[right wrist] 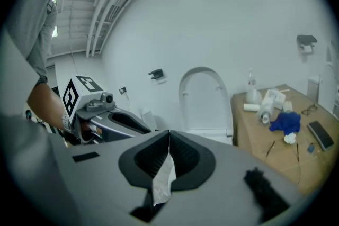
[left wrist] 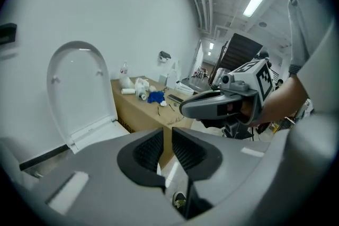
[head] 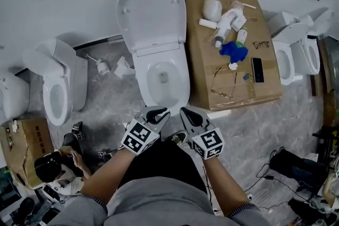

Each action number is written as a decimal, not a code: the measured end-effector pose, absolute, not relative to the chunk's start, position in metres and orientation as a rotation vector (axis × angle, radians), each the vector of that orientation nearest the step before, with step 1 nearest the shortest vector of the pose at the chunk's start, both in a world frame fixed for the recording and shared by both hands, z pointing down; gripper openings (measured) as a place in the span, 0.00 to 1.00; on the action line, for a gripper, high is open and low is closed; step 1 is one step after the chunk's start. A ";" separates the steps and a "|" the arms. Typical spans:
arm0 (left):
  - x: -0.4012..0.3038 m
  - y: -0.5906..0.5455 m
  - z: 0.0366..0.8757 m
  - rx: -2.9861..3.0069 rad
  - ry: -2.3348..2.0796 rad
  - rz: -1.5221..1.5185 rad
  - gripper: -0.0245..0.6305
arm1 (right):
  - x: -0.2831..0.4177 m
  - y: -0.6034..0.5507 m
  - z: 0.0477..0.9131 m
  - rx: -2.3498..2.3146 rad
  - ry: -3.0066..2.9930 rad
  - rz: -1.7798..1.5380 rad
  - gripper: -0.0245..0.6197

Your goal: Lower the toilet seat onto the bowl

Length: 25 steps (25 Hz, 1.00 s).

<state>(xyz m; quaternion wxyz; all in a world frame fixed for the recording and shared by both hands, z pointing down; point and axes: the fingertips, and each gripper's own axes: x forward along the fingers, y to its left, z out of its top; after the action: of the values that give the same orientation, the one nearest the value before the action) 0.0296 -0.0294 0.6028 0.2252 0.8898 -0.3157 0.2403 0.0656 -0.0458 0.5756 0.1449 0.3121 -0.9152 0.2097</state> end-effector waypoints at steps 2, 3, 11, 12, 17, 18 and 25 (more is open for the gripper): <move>0.031 -0.027 0.572 2.515 -0.888 0.645 0.10 | 0.059 -0.040 0.549 0.846 -2.667 0.518 0.06; 0.031 -0.026 0.555 2.542 -0.904 0.629 0.08 | 0.056 -0.037 0.535 0.820 -2.685 0.479 0.06; 0.022 -0.005 0.456 2.603 -1.062 0.433 0.05 | 0.051 -0.018 0.442 0.745 -2.810 0.382 0.06; 0.022 -0.003 0.444 2.626 -1.079 0.405 0.05 | 0.051 -0.016 0.434 0.738 -2.822 0.374 0.06; 0.025 0.009 0.398 2.732 -1.113 0.314 0.05 | 0.051 -0.004 0.389 0.710 -2.877 0.324 0.06; 0.025 0.010 0.390 2.746 -1.118 0.300 0.05 | 0.050 -0.002 0.380 0.715 -2.891 0.307 0.06; 0.024 0.011 0.356 2.796 -1.187 0.230 0.05 | 0.052 0.000 0.346 0.727 -2.901 0.204 0.06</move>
<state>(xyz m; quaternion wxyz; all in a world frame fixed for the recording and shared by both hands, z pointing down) 0.0237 0.0110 0.3559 0.0478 0.9167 -0.3893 0.0755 0.0517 -0.0001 0.3463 0.0717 0.2417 -0.9653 0.0678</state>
